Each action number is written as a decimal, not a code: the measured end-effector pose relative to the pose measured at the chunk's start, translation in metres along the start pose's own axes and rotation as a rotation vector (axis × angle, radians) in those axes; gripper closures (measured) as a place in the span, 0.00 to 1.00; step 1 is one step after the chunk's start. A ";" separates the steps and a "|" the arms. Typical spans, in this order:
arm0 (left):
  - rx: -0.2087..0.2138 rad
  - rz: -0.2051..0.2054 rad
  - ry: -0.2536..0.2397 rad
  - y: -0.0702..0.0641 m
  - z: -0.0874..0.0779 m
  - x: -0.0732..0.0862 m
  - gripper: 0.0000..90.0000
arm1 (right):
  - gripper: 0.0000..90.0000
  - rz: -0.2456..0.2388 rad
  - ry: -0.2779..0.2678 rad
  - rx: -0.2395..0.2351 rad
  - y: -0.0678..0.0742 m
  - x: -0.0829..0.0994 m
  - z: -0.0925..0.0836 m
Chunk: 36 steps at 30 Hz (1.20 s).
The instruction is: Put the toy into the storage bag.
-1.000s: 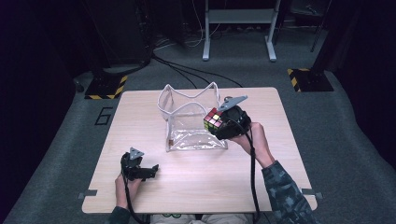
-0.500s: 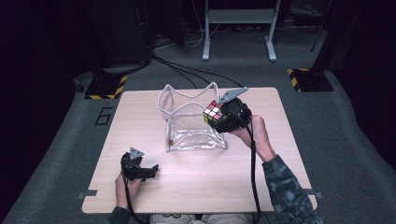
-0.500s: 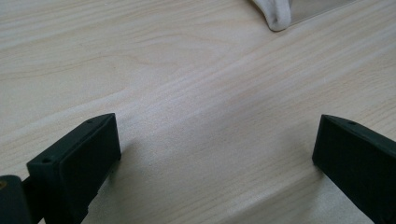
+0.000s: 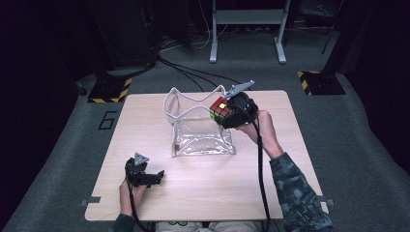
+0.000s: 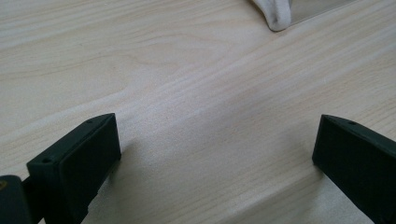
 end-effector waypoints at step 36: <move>0.000 -0.004 -0.005 0.000 0.000 0.000 0.01 | 0.37 -0.011 0.038 0.006 -0.019 -0.035 0.037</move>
Point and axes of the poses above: each handheld gripper's, and its own axes: z roughly forward along the jaws, x roughly out of its underside, y roughly to its left, the point moved 7 cm from there along z, roughly forward along the jaws, and after that the axes turned 12 degrees about x, right-handed, at the moved point
